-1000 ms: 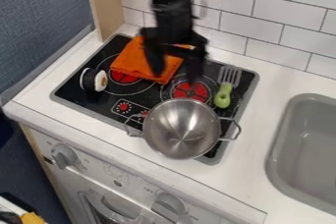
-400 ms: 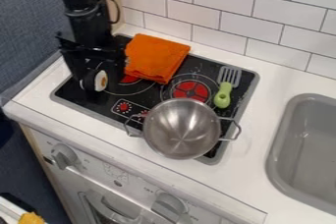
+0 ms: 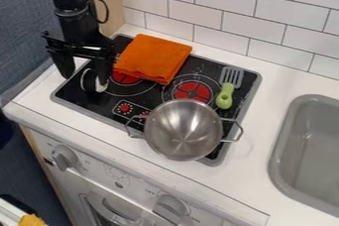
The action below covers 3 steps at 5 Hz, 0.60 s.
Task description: Put the sushi to the upper side of the orange cloth
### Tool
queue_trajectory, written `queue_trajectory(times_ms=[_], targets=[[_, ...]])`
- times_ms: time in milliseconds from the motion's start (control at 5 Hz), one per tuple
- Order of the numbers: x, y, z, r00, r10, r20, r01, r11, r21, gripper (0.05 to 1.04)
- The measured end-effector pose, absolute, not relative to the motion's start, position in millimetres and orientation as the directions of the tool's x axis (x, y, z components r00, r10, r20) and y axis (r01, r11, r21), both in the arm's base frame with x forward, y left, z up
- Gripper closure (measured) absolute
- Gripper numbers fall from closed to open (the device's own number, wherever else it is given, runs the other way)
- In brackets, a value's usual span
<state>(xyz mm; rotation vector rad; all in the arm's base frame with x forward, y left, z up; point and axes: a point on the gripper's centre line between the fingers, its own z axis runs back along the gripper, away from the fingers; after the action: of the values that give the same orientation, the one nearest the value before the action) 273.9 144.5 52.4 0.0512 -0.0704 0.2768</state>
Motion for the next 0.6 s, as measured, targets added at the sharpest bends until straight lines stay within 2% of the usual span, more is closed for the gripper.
queue_trajectory(times_ms=[600], targets=[[290,149,28,0.957,0.290,0.027,-0.291,0.956,0.048,0.099]])
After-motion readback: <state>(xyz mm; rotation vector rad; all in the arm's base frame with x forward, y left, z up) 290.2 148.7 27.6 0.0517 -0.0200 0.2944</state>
